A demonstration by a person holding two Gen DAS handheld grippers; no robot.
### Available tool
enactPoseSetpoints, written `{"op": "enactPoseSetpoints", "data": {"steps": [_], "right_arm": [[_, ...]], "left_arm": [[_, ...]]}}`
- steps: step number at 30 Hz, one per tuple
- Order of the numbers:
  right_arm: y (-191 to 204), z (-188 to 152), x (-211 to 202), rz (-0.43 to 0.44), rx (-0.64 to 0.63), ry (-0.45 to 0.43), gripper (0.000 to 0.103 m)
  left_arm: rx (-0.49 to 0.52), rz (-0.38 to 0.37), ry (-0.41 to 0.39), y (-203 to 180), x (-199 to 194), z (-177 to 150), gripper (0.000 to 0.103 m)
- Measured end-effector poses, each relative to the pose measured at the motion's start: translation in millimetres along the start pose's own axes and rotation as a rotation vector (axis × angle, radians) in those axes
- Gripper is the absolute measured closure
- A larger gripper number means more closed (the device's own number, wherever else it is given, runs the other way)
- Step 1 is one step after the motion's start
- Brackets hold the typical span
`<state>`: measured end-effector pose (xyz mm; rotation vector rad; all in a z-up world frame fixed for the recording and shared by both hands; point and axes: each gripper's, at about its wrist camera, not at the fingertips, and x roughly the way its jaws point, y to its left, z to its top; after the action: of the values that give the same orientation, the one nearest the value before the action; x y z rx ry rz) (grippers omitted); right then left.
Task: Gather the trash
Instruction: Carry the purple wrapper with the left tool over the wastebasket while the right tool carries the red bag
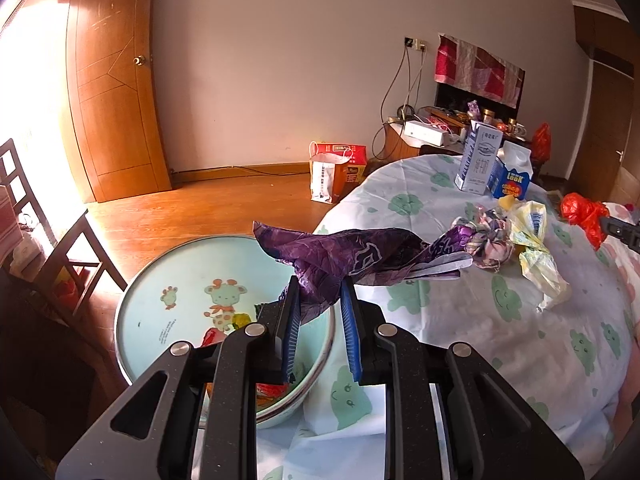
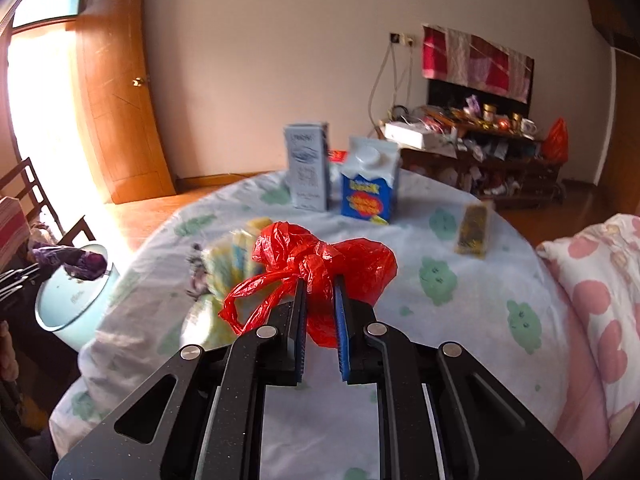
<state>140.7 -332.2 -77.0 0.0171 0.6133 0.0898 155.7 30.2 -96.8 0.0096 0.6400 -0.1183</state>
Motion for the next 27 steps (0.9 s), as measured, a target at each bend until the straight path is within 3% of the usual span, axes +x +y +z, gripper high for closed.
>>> {"op": "enactPoseSetpoints", "data": {"steps": [12,27], "right_arm": [[92.2,19.1,23.8,0.141,-0.125,-0.003,0.09],[169.5,23.2,66.3,0.218,-0.223,0.028,0.089]], "left_arm": [[-0.034,0.077,0.009,36.6,-3.5,-6.7,0.083],[-0.063,0.149,0.017,73.3,-4.2,-14.6,0.083]]}}
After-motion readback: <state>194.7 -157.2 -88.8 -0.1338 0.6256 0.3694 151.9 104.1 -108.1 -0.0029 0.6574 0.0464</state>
